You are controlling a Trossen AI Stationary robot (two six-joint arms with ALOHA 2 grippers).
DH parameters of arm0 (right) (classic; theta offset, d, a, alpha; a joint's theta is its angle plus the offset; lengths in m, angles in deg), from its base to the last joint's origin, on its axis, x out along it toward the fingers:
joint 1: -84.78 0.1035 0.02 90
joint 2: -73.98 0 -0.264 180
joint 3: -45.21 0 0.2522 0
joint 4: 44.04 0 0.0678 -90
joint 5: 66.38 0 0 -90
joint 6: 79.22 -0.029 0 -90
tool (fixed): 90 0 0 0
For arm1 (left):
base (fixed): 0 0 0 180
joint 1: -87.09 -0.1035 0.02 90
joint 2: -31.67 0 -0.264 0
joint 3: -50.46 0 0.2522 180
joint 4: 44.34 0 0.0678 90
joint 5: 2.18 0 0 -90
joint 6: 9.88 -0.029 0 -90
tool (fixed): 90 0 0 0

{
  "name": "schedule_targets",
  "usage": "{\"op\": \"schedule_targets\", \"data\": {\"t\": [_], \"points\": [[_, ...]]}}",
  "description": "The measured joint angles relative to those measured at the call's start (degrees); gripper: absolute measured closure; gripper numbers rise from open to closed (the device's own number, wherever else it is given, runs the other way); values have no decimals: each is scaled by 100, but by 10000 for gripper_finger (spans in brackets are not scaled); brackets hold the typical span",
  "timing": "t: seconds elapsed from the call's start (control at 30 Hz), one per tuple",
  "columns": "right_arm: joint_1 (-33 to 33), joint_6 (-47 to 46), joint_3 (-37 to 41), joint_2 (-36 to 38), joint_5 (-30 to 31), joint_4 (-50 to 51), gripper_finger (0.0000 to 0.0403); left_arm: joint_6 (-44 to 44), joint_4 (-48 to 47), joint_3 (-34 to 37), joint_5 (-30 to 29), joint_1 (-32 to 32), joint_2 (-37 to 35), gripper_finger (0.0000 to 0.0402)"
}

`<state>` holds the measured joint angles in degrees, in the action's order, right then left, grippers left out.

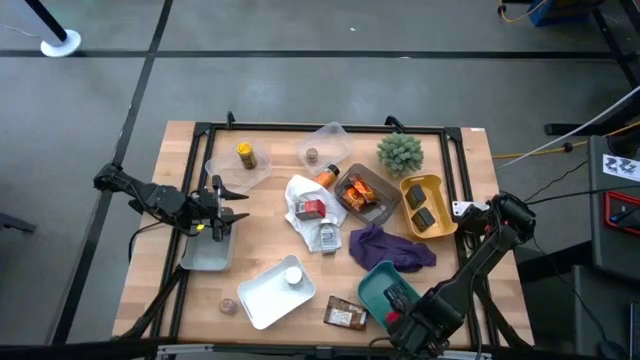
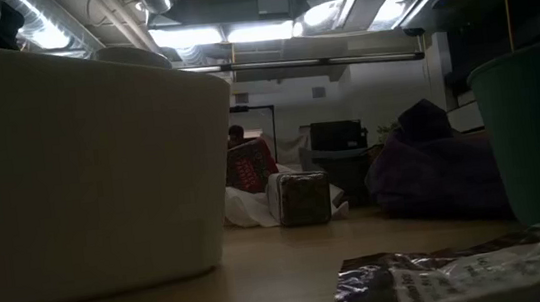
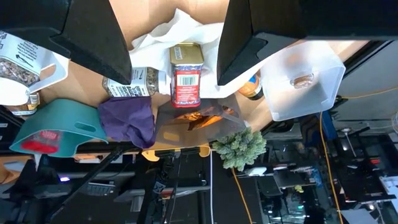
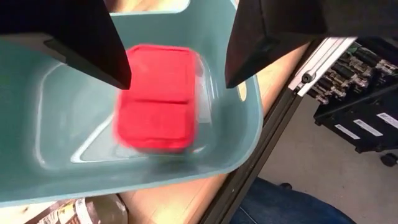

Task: Sort spices by type
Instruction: Put the bottom red spice can into the green bin, then put the red spice can into the green bin

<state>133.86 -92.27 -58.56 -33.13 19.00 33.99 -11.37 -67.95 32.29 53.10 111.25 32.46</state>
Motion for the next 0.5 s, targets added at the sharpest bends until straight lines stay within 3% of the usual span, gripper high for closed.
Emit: {"op": "schedule_targets", "data": {"t": [0.33,0.5], "points": [[-2,-11,-9,0,19,224,140,0,0,-2,0,0,-2,178],[-9,-69,-281,3,935,760,139,0,1,-2,0,0,0,178]]}}
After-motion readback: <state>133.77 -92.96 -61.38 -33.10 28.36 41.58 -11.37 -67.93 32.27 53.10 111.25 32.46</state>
